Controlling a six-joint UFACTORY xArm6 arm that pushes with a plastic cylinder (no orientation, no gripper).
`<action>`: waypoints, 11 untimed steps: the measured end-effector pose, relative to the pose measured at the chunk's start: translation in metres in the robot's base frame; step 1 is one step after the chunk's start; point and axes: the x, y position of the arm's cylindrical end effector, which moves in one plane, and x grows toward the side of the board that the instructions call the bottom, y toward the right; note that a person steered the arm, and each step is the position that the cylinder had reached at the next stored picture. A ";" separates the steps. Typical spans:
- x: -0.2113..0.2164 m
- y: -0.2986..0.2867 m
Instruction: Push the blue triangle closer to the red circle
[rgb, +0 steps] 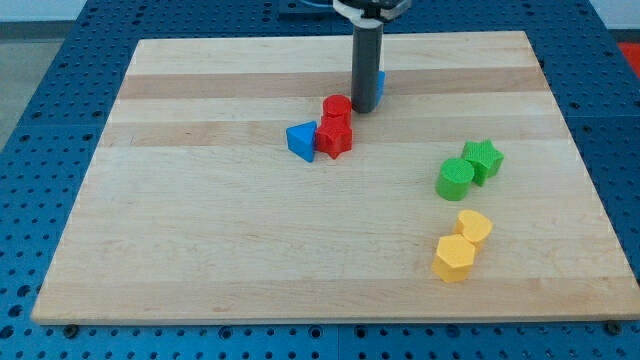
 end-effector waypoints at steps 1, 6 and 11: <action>-0.017 0.000; 0.084 -0.018; 0.111 -0.077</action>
